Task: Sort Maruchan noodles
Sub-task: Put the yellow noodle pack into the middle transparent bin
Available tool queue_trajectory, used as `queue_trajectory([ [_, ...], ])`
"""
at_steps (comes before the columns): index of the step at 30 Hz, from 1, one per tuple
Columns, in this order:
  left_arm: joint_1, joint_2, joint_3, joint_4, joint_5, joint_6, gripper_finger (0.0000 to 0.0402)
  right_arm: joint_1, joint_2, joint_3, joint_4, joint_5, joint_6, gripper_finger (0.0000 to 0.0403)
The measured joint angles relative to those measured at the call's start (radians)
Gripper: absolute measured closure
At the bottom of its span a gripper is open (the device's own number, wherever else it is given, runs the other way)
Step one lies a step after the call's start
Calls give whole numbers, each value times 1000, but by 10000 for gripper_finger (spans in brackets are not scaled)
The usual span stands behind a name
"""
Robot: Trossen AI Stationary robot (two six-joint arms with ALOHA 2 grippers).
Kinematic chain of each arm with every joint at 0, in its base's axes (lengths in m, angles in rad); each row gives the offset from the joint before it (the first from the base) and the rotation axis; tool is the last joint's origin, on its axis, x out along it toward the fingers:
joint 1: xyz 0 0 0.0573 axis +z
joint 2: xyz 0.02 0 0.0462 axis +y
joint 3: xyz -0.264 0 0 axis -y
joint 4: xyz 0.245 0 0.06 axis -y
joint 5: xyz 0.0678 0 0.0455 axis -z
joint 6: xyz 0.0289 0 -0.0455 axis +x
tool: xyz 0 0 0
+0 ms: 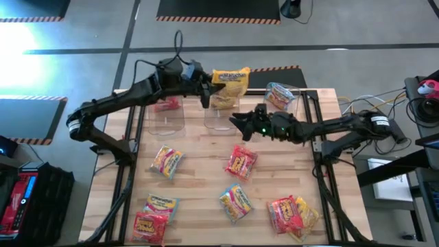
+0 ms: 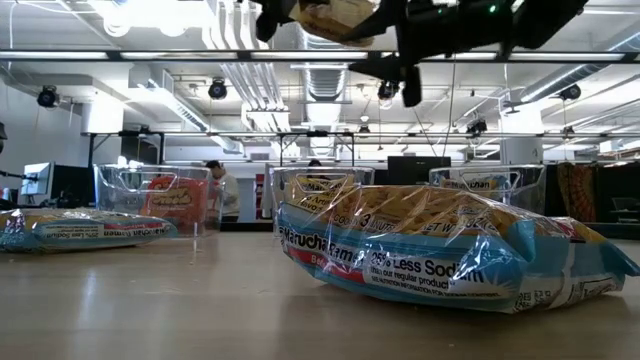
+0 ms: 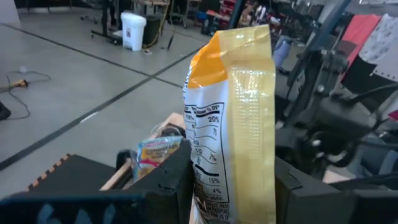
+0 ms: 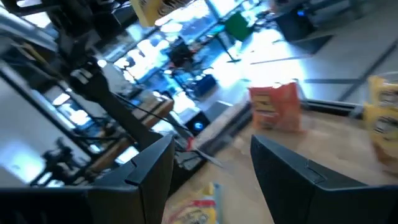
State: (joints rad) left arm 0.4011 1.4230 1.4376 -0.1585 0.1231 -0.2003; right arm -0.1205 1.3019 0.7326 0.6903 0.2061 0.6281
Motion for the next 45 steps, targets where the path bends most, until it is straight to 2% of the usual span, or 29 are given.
queue_trajectory([
  [9,17,-32,0,26,0,9,300,-159,131,0,351,-291,27,200],
  [15,27,-30,0,142,-9,6,300,-252,163,-1,510,-367,54,200],
  [20,47,-20,0,258,-17,-28,300,-313,167,-1,685,-371,59,200],
  [25,47,21,0,350,-20,-103,300,-333,159,24,734,-368,66,200],
  [31,47,69,0,379,-5,-173,300,-335,149,59,715,-420,-7,200],
  [45,46,69,0,398,20,-185,300,-345,146,89,687,-414,-6,200],
])
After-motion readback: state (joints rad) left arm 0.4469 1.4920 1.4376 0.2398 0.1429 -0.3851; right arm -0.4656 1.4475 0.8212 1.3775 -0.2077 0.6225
